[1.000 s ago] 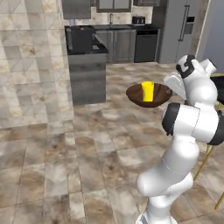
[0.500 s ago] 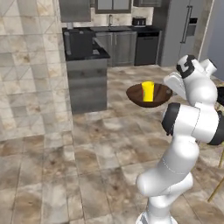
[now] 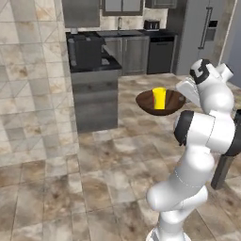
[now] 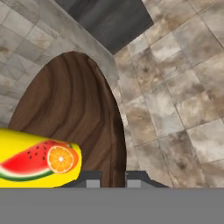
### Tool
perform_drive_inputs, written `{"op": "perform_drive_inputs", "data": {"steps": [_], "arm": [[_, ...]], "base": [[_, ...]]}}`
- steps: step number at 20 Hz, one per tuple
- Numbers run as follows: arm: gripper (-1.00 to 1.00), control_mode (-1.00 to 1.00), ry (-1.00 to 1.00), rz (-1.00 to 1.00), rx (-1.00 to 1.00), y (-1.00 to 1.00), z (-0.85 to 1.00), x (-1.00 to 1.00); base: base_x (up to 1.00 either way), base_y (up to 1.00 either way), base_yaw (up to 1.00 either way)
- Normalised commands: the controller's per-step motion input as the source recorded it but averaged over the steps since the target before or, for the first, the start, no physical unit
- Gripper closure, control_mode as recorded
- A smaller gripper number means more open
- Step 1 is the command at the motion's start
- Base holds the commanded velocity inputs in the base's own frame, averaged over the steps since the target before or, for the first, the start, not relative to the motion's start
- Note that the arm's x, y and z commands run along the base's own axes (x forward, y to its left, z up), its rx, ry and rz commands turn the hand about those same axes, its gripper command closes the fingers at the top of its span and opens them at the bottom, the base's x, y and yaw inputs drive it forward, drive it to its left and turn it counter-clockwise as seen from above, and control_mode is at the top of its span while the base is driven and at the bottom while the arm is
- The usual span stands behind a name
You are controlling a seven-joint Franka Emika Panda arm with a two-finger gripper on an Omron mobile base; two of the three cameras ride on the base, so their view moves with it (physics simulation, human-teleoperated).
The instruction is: Place the cup inside the bowl on the dining table and move the bowl to any counter.
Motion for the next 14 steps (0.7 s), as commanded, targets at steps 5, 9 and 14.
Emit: {"op": "perform_drive_inputs", "data": {"steps": [5, 9, 14], "arm": [[1.00, 1.00, 0.00, 0.00, 0.00, 0.00, 0.00, 0.00], [1.00, 1.00, 0.00, 0.00, 0.00, 0.00, 0.00, 0.00], [1.00, 1.00, 0.00, 0.00, 0.00, 0.00, 0.00, 0.00]], "base": [[0.74, 0.00, -0.01], [0.70, -0.01, 0.00], [0.58, -0.19, 0.00]]}}
